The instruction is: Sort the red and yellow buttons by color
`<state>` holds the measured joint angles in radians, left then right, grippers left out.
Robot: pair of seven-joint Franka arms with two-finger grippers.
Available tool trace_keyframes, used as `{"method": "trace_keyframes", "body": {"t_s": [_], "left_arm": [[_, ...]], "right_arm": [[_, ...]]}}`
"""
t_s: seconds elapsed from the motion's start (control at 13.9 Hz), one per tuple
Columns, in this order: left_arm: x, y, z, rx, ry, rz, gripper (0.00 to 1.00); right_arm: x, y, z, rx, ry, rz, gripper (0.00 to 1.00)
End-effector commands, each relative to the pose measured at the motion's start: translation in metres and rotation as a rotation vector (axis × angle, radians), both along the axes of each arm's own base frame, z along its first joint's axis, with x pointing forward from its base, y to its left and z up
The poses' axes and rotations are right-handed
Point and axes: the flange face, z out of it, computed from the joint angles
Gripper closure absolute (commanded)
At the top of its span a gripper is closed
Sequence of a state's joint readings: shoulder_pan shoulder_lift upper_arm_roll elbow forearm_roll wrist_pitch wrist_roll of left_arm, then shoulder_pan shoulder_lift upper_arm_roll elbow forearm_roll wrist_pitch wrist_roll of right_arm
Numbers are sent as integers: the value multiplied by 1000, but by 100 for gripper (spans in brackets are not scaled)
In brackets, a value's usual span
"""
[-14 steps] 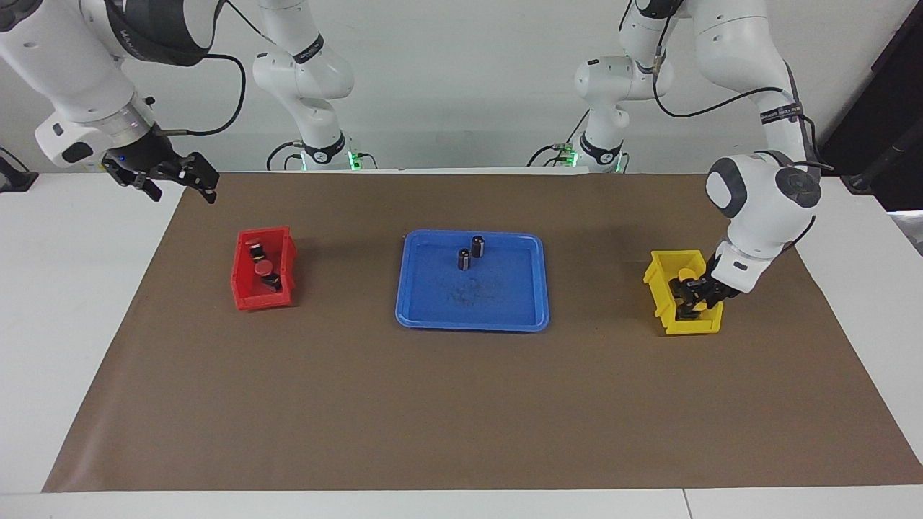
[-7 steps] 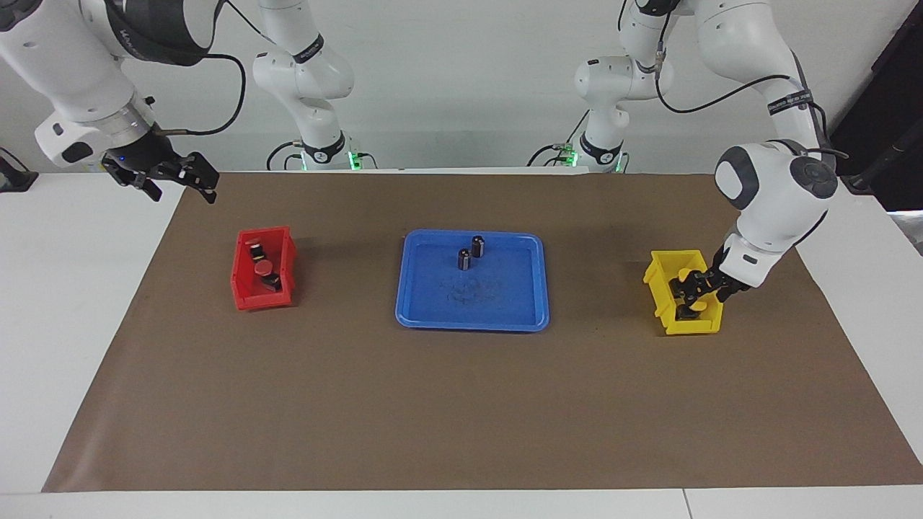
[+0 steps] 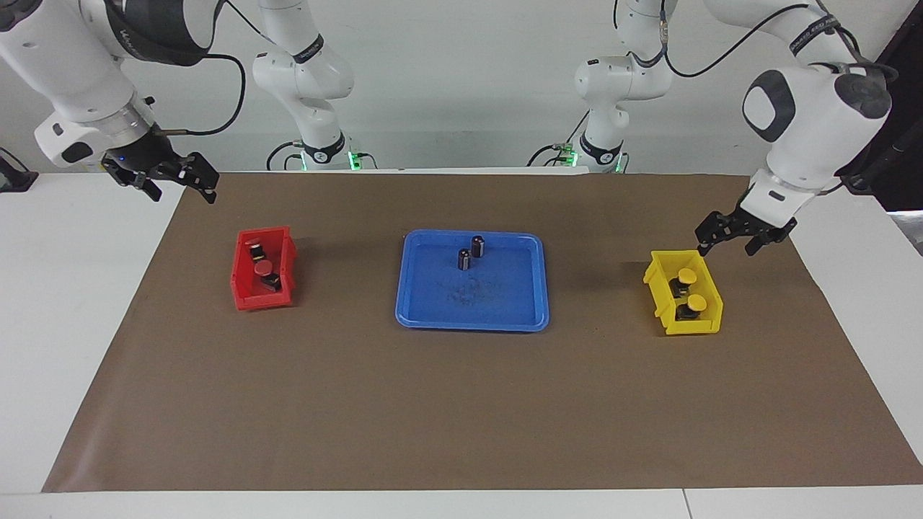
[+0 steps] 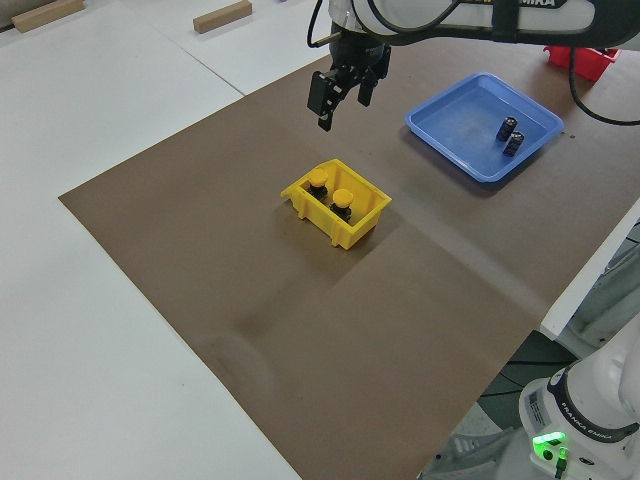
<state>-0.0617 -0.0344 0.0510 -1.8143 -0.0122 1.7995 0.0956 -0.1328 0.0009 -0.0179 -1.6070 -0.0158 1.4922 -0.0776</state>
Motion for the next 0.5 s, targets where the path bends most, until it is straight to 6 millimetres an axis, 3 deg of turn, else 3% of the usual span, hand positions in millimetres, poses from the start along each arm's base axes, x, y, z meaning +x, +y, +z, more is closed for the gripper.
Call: {"method": "trace_keyframes", "body": {"t_s": [0.0,0.14,0.43], "left_arm": [[-4,-13,39,21,27,-44,0],[-6,-27,54,9,33,-66,0],[-11,-39,57,7,41,-86,0]], "right_arm": [[-4,3,1,8,9,-8,0],[-4,3,1,8,9,-8,0],[-4,3,1,8,9,-8,0]]}}
